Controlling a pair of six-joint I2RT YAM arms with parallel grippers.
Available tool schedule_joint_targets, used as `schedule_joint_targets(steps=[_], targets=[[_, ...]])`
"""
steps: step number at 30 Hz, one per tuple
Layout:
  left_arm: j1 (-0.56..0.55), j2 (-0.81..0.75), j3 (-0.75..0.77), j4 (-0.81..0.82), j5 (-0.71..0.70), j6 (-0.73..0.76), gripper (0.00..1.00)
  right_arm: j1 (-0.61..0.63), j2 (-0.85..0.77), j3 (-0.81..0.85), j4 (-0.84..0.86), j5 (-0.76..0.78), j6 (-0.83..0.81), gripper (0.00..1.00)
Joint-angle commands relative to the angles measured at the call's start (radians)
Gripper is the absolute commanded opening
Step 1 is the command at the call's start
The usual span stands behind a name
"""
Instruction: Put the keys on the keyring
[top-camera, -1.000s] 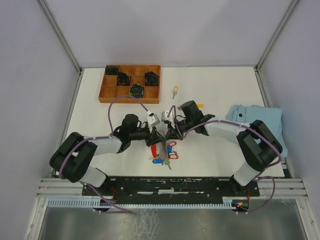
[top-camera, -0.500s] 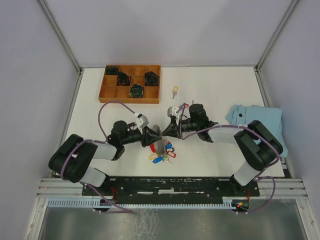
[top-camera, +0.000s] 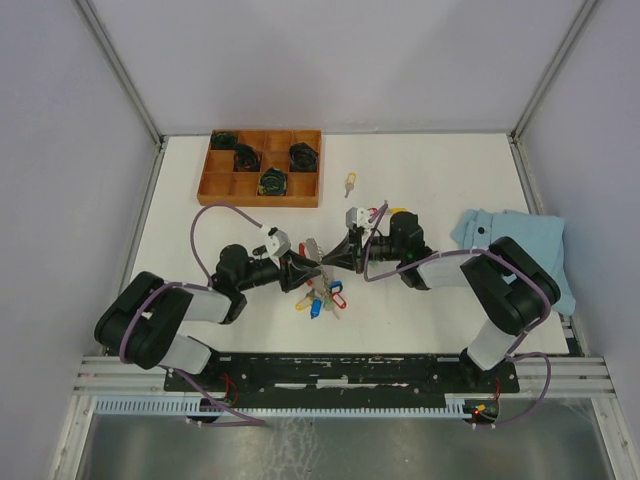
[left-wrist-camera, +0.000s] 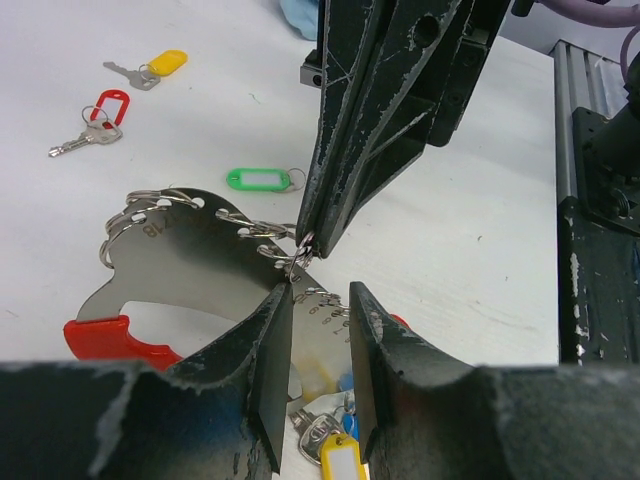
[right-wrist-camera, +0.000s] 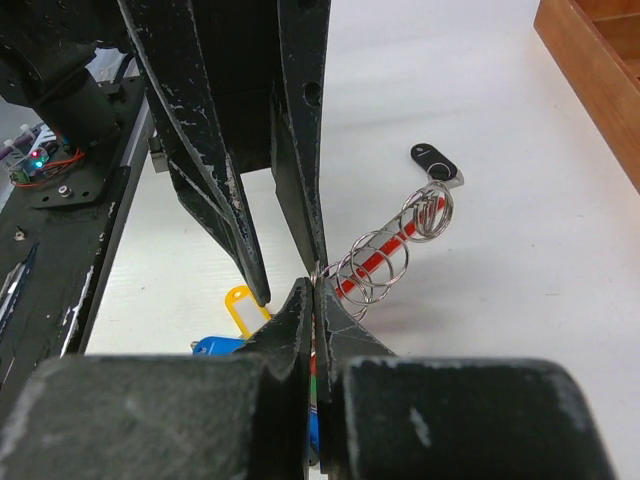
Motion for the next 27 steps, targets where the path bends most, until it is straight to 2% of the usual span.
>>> schedule_joint_targets(steps=[1, 8, 13, 19, 23, 27], targets=[[0.006, -0.009, -0.006, 0.097, -0.005, -0.016, 0.36, -0.001, 0.013, -0.014, 0.154, -0.062, 0.013, 0.01], [0.005, 0.065, 0.002, 0.160, 0.029, -0.051, 0.36, 0.027, 0.030, -0.050, 0.101, -0.046, -0.159, 0.01], [0.001, 0.177, -0.007, 0.317, 0.053, -0.128, 0.36, 0.052, 0.017, -0.041, -0.022, -0.024, -0.294, 0.01], [-0.010, 0.268, -0.021, 0.529, 0.101, -0.223, 0.34, 0.056, 0.015, -0.045, -0.015, 0.001, -0.303, 0.01], [-0.010, 0.221, -0.045, 0.492, 0.091, -0.168, 0.35, 0.027, 0.001, -0.062, -0.004, -0.020, -0.290, 0.01], [-0.008, 0.157, -0.021, 0.309, 0.080, -0.100, 0.37, -0.001, -0.037, -0.073, -0.042, -0.034, -0.302, 0.01]])
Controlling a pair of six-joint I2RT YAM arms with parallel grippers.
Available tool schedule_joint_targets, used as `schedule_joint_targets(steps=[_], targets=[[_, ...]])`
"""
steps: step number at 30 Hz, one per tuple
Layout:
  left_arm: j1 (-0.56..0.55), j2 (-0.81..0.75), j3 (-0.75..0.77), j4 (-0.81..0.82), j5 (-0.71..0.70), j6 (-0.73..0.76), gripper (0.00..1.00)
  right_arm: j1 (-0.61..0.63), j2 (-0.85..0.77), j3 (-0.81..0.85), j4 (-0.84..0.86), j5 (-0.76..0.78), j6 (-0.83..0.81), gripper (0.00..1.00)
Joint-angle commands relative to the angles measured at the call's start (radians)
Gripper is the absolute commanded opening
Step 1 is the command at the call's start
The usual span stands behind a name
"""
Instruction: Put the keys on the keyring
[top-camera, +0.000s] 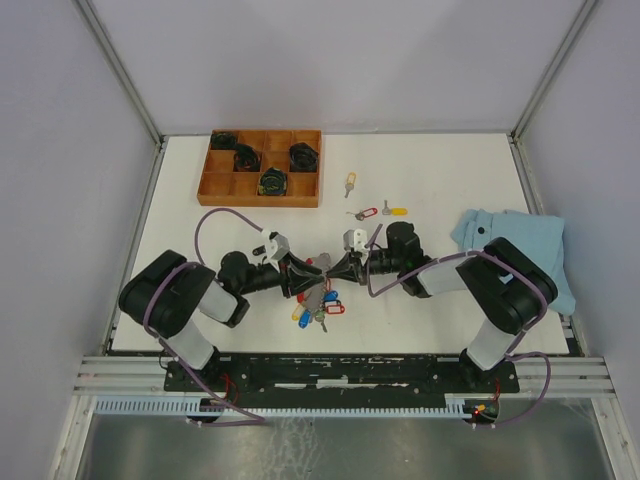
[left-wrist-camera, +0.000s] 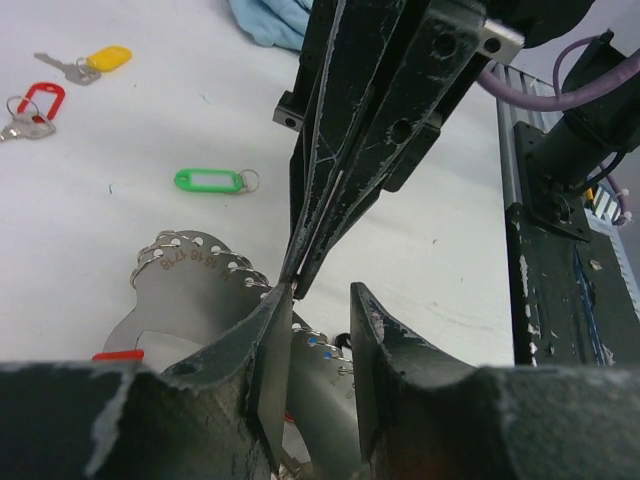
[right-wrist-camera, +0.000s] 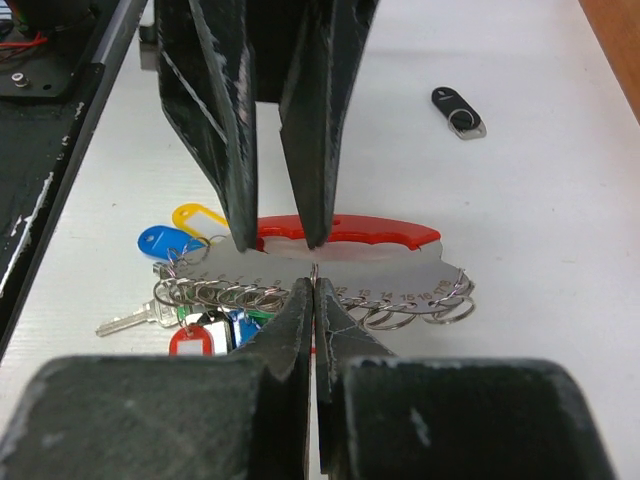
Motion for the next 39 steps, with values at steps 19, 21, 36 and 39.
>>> schedule_joint_targets(steps=[19, 21, 36, 39], targets=[[-0.031, -0.089, 0.062, -0.199, 0.085, 0.296, 0.35, -0.041, -0.142, 0.035, -0.194, -0.109, -0.110, 0.01], [-0.044, -0.075, 0.066, -0.200, 0.094, 0.320, 0.34, -0.040, -0.141, 0.036, -0.194, -0.111, -0.109, 0.01], [-0.068, -0.021, 0.103, -0.265, 0.033, 0.383, 0.25, -0.042, -0.135, 0.034, -0.152, -0.122, -0.076, 0.01], [-0.068, -0.015, 0.102, -0.250, 0.030, 0.376, 0.25, -0.041, -0.135, 0.034, -0.146, -0.123, -0.071, 0.01]])
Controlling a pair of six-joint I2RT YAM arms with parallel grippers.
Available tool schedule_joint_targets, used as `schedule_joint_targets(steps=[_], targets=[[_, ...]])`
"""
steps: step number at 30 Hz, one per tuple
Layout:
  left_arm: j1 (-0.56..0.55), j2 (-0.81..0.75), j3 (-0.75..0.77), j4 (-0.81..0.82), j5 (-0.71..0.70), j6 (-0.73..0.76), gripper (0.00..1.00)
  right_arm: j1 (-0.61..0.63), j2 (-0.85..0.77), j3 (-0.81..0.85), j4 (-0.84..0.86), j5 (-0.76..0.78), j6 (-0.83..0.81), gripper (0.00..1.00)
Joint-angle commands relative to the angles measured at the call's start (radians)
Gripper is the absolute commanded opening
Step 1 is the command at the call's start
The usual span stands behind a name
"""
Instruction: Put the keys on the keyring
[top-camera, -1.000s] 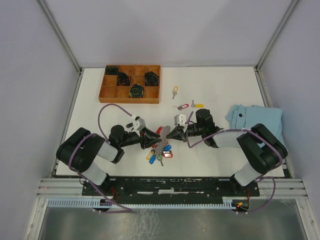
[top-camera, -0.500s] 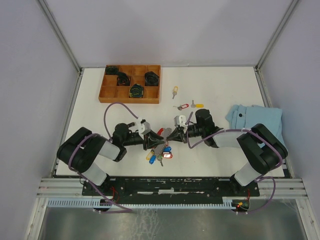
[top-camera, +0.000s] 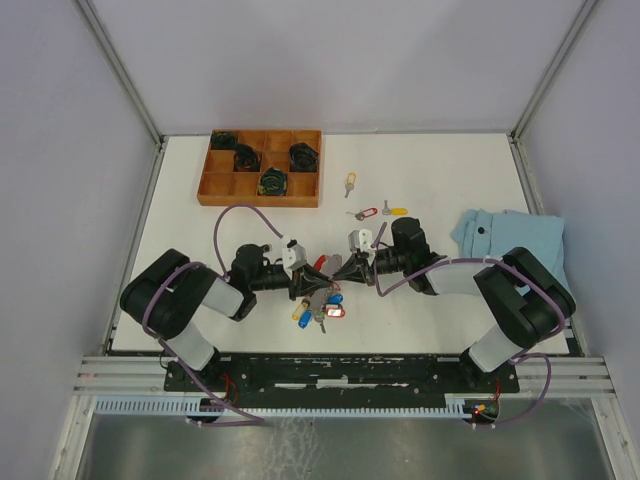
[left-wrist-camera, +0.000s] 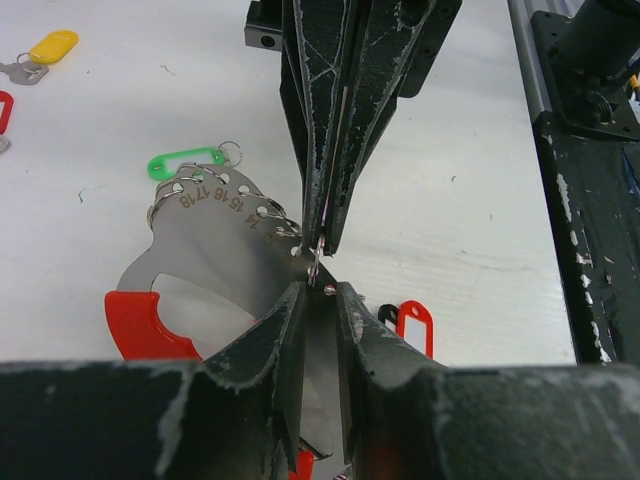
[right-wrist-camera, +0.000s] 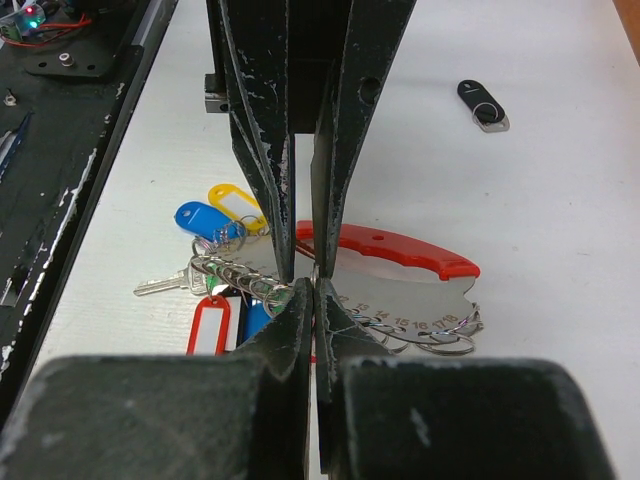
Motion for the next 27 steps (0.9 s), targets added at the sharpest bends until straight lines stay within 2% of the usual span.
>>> schedule_joint_targets(steps=[1, 15, 19, 23, 27], targets=[[-0.006, 0.016, 0.021, 0.041, -0.022, 0.048, 0.25, -0.001, -0.018, 0.033, 0.079, -0.051, 0.024, 0.01], [-0.006, 0.026, 0.026, 0.101, -0.024, 0.017, 0.22, 0.000, -0.008, 0.038, 0.078, -0.075, 0.039, 0.01], [-0.006, 0.029, 0.025, 0.111, -0.025, 0.011, 0.15, 0.000, -0.003, 0.040, 0.078, -0.081, 0.043, 0.01], [-0.006, 0.014, 0.013, 0.130, -0.044, 0.007, 0.03, 0.000, -0.003, 0.047, 0.044, -0.086, 0.038, 0.01], [-0.008, -0.025, 0.003, 0.097, -0.073, 0.006, 0.03, 0.000, -0.021, 0.058, -0.059, -0.047, -0.015, 0.02]])
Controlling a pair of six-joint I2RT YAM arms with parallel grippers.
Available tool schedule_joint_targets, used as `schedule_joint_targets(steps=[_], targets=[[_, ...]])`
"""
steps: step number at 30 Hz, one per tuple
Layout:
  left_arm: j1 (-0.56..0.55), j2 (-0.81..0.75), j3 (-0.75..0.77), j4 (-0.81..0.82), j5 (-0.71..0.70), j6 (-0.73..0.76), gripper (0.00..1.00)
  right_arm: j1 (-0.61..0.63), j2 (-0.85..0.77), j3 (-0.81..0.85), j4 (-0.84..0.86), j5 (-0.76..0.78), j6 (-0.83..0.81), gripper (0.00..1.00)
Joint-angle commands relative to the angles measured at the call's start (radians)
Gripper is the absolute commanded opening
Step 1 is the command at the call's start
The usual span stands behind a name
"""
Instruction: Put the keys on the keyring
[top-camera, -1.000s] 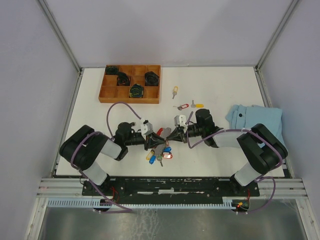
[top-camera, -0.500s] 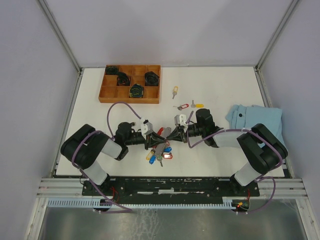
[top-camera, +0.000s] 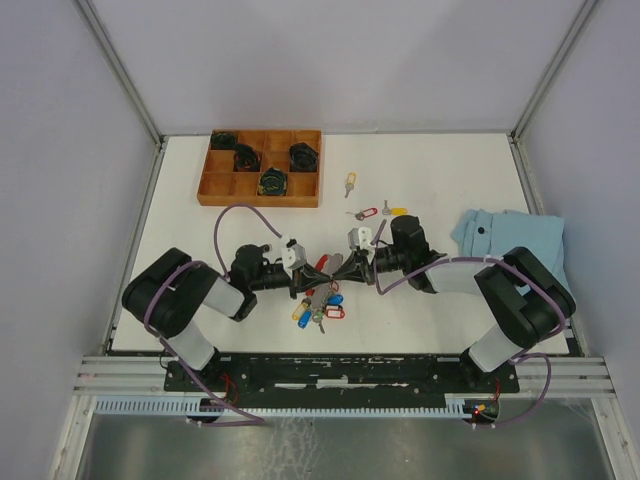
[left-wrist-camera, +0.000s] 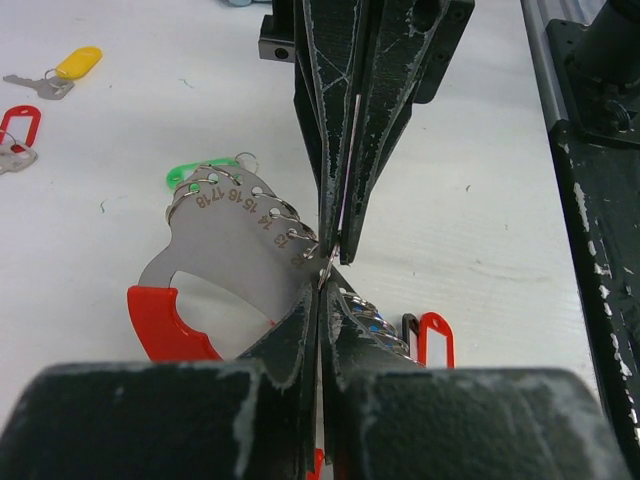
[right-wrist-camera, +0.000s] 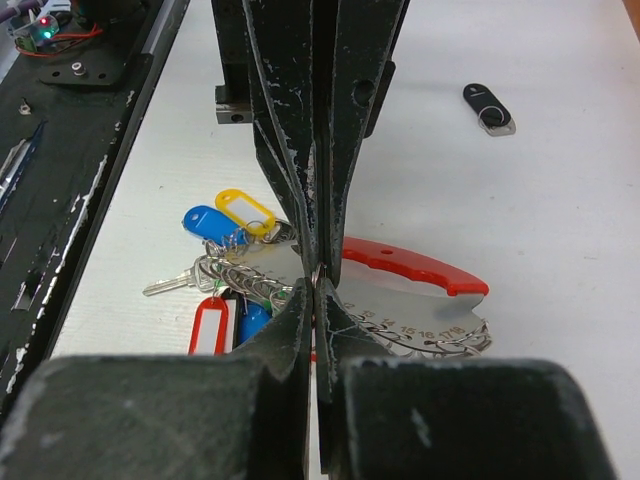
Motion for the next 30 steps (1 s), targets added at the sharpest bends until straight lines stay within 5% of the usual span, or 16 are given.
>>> schedule_joint_targets(steps=[1, 8, 16, 30], targets=[[-0.003, -0.063, 0.008, -0.007, -0.060, 0.010, 0.03, 0.003, -0.033, 0.050, -0.086, -0.011, -0.054, 0.04], [-0.032, -0.202, 0.112, -0.487, -0.229, 0.085, 0.03, 0.004, -0.106, 0.108, -0.362, 0.116, -0.184, 0.24], [-0.082, -0.229, 0.216, -0.738, -0.332, 0.128, 0.03, 0.003, -0.116, 0.119, -0.383, 0.173, -0.197, 0.33], [-0.124, -0.263, 0.263, -0.826, -0.386, 0.128, 0.03, 0.003, -0.021, 0.105, -0.137, 0.171, -0.084, 0.37]])
